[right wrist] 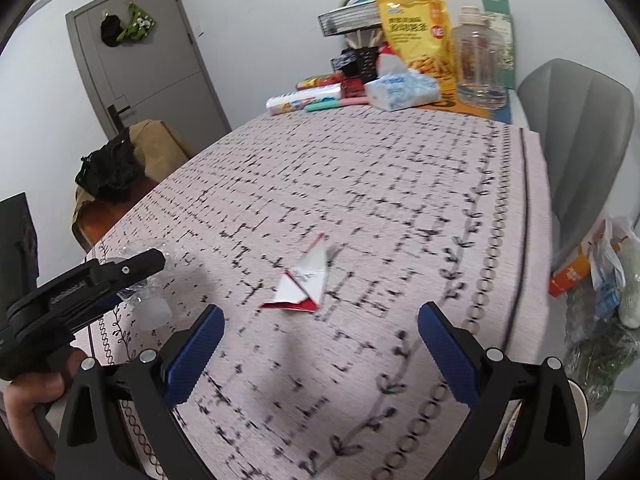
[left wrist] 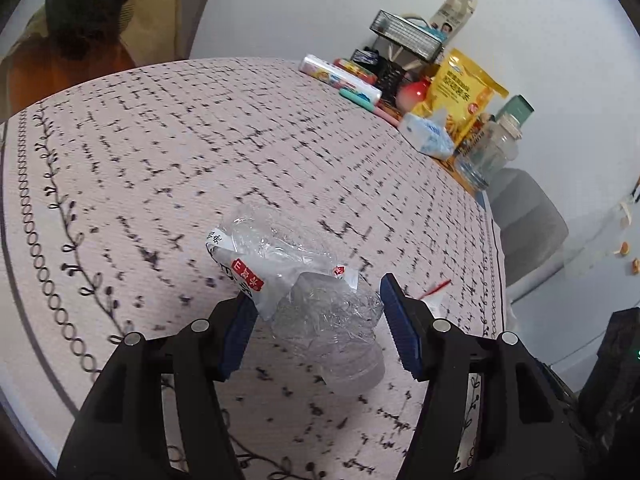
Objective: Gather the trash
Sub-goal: 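Grasp the clear plastic bottle with the left gripper while the right grasps the red-and-white carton piece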
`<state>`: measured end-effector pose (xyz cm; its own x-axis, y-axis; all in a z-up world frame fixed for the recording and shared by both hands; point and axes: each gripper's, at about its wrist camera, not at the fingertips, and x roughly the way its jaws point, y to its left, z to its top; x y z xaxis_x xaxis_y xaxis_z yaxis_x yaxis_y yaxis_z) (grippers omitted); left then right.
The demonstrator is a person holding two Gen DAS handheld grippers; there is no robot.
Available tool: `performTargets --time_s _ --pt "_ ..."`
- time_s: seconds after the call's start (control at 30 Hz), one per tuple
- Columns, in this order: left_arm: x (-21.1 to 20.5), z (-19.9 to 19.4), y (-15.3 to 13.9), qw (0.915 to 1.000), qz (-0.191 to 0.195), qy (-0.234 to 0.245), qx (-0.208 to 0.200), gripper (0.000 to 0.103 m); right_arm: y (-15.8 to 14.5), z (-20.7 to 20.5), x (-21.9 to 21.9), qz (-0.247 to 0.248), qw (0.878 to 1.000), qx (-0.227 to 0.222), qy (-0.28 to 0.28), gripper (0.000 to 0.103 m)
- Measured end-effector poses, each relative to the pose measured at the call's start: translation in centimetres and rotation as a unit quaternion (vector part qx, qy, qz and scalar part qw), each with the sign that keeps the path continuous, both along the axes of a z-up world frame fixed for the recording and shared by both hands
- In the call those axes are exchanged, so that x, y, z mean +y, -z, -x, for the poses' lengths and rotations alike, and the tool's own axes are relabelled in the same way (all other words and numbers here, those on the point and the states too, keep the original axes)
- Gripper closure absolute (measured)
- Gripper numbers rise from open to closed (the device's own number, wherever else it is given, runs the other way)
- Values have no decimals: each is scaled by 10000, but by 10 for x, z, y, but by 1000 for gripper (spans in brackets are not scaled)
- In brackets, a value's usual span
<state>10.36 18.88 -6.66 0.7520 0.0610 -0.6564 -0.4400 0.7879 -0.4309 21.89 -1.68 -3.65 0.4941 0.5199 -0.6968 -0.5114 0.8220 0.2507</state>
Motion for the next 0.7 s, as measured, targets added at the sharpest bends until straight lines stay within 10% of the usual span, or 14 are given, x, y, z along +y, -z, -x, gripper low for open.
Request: performTargets --time_s 0.57,0.7 --pt "10 18 4 9998 -2 -182 48 42 29 -25 62 840 9964 88 -72 32" --pt "6 17 5 9998 40 -183 69 42 27 -21 55 1063 9943 -54 45 68"
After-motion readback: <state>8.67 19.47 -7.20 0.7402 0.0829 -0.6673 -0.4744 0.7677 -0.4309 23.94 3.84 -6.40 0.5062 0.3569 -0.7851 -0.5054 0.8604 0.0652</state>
